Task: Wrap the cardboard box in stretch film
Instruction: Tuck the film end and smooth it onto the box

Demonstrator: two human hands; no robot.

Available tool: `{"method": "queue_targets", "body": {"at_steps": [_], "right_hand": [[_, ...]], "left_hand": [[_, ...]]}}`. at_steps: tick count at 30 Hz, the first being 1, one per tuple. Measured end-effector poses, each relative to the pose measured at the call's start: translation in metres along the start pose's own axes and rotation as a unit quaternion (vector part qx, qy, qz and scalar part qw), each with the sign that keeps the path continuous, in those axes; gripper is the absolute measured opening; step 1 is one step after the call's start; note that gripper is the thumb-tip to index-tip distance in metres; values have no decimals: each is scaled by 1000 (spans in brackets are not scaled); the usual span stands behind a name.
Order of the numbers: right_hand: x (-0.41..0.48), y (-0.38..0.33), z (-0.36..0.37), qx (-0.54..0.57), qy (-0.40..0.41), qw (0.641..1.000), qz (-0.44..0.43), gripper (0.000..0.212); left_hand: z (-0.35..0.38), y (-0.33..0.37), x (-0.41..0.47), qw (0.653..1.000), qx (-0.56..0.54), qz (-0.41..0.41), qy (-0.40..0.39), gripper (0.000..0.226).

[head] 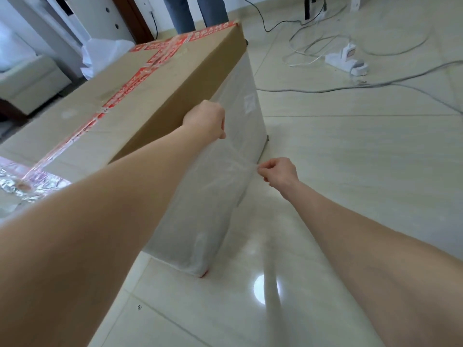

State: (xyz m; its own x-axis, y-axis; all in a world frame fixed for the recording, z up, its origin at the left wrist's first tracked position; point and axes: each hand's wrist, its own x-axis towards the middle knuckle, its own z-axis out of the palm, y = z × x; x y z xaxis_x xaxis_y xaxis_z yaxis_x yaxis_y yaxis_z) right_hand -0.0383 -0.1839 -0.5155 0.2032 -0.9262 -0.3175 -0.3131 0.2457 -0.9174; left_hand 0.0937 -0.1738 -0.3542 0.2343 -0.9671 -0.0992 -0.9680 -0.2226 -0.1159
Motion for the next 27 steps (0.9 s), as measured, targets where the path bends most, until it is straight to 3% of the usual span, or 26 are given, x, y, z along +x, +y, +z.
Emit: {"method": "queue_targets", "body": {"at_steps": [8,14,19,22,25,27], "right_hand": [[8,2,2,-157,67,985,26,15],[5,1,10,-276,113,954,-23,18],[-10,4,15,-348,134,927,-32,18],[-12,3,16,-332,147,931,-24,21],[-7,7,14,-316,149,937,-25,20],[-2,11,16,-301,148,942,-27,20]], "left_hand": [[3,4,6,986,159,50,12,14],[11,-5,13,927,329,172,56,22],[8,-10,12,923,304,215,95,17],[10,-13,12,928,279,226,95,4],[17,-17,15,946,237,207,78,13],[19,-17,17,953,215,201,74,4]]}}
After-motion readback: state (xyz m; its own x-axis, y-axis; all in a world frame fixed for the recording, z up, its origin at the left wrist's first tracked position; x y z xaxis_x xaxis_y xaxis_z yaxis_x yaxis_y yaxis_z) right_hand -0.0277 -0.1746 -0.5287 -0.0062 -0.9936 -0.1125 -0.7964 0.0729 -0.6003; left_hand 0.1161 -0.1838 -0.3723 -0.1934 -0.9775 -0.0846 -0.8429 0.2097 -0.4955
